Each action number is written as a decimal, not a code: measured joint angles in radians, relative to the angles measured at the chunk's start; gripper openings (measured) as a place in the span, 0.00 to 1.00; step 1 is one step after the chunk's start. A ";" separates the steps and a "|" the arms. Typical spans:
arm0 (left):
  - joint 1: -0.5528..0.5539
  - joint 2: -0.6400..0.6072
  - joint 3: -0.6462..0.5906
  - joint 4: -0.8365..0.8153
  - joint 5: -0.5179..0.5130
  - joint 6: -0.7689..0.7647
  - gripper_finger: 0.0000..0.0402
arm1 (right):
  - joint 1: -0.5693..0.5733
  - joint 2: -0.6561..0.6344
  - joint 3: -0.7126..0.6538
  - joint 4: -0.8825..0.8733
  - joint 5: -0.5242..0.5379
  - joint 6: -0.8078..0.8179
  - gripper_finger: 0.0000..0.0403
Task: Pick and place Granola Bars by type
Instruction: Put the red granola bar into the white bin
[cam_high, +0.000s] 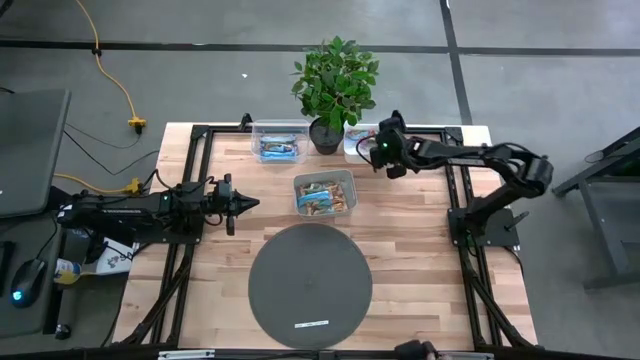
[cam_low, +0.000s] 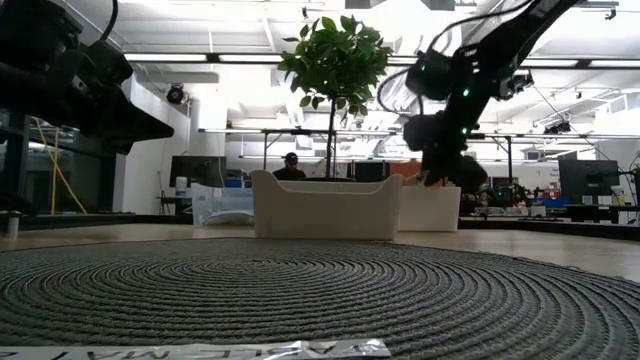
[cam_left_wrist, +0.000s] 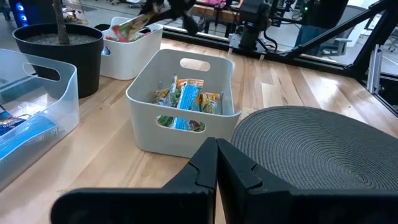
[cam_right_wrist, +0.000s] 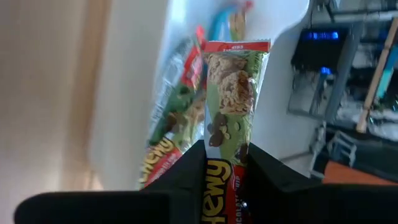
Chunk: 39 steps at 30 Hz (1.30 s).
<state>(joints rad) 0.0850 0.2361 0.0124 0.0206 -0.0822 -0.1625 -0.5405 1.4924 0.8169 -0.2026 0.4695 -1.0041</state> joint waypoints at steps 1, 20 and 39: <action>0.000 0.000 0.000 0.000 0.000 0.000 0.00 | -0.010 0.015 0.000 0.016 0.015 0.000 0.18; 0.000 0.000 0.000 0.000 0.000 0.000 0.00 | -0.127 0.046 0.001 0.136 -0.350 0.096 0.18; 0.000 0.000 0.000 0.000 0.000 0.000 0.00 | -0.224 0.046 0.001 0.163 -0.549 0.217 0.19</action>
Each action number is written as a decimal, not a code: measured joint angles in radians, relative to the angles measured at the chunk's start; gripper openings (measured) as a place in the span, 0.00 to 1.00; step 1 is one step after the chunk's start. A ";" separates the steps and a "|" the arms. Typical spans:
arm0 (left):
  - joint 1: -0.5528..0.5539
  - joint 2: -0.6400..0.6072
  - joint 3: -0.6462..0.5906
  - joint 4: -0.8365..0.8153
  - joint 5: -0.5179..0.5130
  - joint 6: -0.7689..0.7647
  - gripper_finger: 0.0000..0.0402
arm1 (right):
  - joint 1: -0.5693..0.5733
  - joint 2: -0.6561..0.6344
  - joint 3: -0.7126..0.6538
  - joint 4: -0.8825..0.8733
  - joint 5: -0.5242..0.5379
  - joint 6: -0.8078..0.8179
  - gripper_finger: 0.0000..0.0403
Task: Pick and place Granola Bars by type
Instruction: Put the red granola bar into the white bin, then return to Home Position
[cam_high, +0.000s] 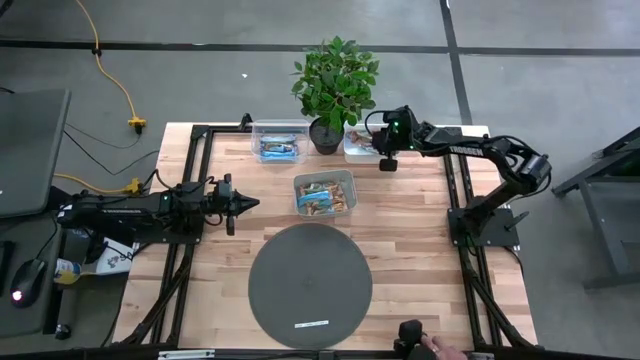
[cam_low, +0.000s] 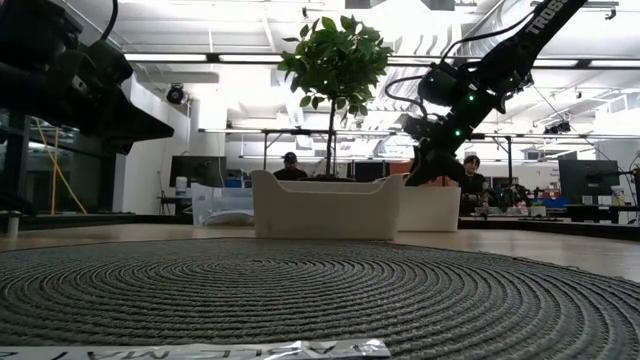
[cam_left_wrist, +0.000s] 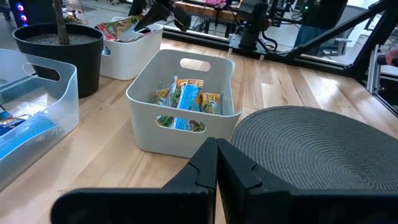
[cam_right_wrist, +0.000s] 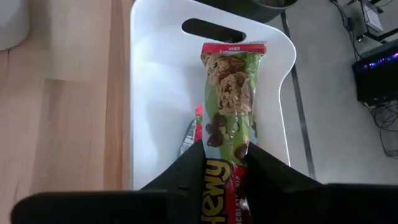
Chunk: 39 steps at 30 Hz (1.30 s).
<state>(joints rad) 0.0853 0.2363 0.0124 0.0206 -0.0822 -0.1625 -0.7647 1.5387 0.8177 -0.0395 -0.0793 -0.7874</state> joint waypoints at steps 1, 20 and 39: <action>0.000 0.000 0.000 0.000 0.000 0.000 0.00 | 0.000 0.000 0.000 0.000 -0.002 -0.002 0.20; 0.000 0.000 0.000 0.000 0.000 0.000 0.00 | 0.037 -0.018 0.000 0.016 0.172 -0.005 0.33; 0.000 0.000 0.000 0.000 0.002 0.000 0.00 | 0.163 -0.263 0.000 -0.157 0.605 0.229 0.10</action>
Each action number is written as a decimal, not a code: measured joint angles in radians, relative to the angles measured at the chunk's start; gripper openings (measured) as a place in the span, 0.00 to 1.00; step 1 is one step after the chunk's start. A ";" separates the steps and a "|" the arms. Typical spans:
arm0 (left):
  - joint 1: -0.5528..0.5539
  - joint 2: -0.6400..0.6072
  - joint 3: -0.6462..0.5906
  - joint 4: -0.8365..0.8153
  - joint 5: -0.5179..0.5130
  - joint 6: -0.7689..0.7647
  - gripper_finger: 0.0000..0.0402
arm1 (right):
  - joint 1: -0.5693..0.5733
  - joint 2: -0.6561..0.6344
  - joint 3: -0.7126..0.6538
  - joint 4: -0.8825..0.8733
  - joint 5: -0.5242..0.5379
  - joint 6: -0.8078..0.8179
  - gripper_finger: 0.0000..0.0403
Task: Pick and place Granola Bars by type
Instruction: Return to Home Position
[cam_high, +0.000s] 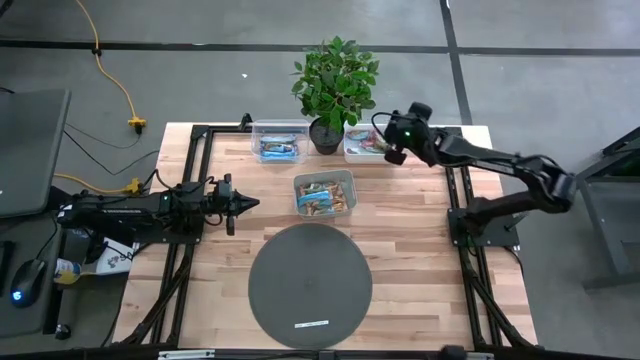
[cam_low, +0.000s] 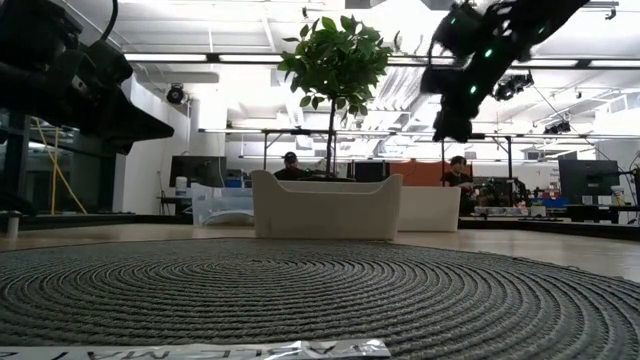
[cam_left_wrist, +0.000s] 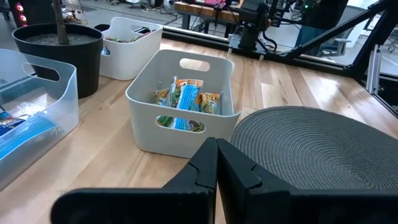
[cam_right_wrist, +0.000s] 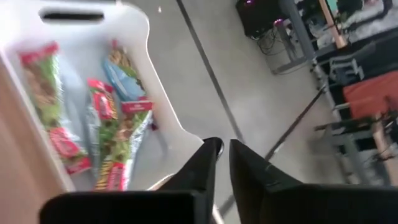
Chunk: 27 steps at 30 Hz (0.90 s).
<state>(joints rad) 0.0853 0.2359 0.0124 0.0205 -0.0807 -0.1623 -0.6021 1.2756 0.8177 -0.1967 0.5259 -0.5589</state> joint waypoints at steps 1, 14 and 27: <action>0.000 0.000 0.000 0.000 0.000 0.000 0.00 | 0.010 -0.027 0.000 -0.026 0.000 0.038 0.07; 0.000 0.000 0.000 0.000 0.000 0.000 0.00 | 0.166 -0.427 0.000 -0.263 -0.162 0.587 0.01; 0.000 0.000 0.000 0.000 0.001 0.000 0.00 | 0.415 -0.524 0.000 -0.154 -0.544 0.921 0.00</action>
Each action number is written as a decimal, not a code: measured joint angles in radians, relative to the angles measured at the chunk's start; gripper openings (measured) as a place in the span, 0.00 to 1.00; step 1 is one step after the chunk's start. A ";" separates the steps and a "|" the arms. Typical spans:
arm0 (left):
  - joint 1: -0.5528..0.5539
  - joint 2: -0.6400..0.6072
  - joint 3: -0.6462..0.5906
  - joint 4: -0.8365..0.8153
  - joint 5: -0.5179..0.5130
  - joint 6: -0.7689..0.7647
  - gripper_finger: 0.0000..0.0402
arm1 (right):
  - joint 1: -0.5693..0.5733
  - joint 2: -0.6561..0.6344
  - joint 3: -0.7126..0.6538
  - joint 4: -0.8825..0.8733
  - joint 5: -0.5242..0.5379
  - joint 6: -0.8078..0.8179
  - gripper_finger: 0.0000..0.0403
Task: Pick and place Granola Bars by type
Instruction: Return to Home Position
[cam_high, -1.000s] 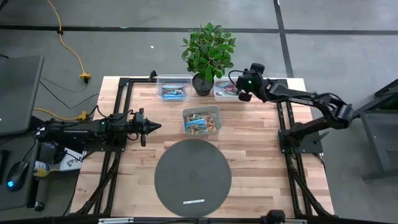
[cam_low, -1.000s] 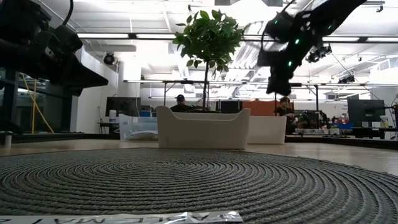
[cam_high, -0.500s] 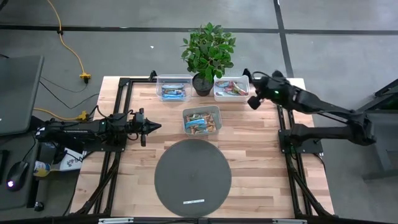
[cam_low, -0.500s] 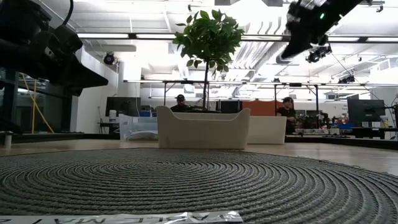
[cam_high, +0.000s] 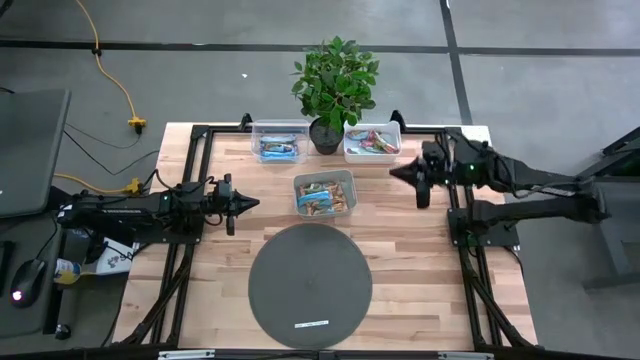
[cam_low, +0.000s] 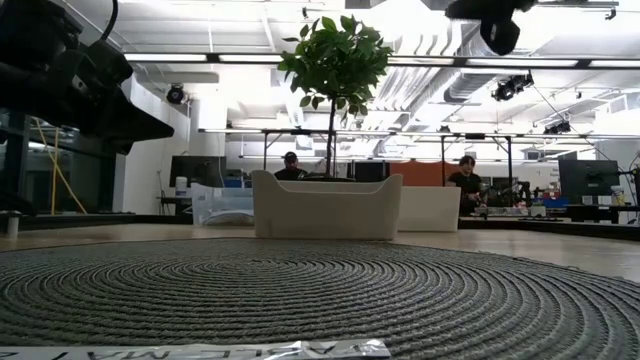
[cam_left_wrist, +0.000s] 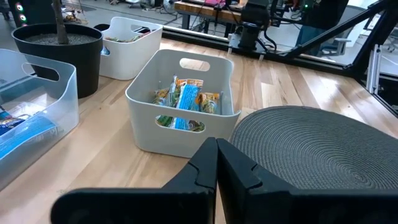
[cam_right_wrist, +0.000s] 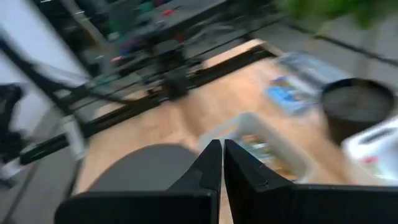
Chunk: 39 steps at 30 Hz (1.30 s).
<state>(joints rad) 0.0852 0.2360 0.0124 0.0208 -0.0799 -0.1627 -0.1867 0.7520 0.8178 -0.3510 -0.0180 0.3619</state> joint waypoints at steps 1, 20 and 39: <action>0.000 0.000 0.000 0.000 0.000 0.000 0.00 | 0.036 0.002 0.000 0.007 0.001 0.008 0.00; 0.000 0.000 0.000 0.000 0.000 0.000 0.00 | 0.449 -0.310 -0.424 0.428 0.542 0.084 0.00; 0.000 0.000 0.000 0.000 0.000 0.000 0.00 | 0.448 -0.620 -0.639 0.438 0.621 0.104 0.00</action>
<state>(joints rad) 0.0853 0.2363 0.0124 0.0208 -0.0795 -0.1623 0.2615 0.1318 0.1784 0.0869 0.6028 0.4664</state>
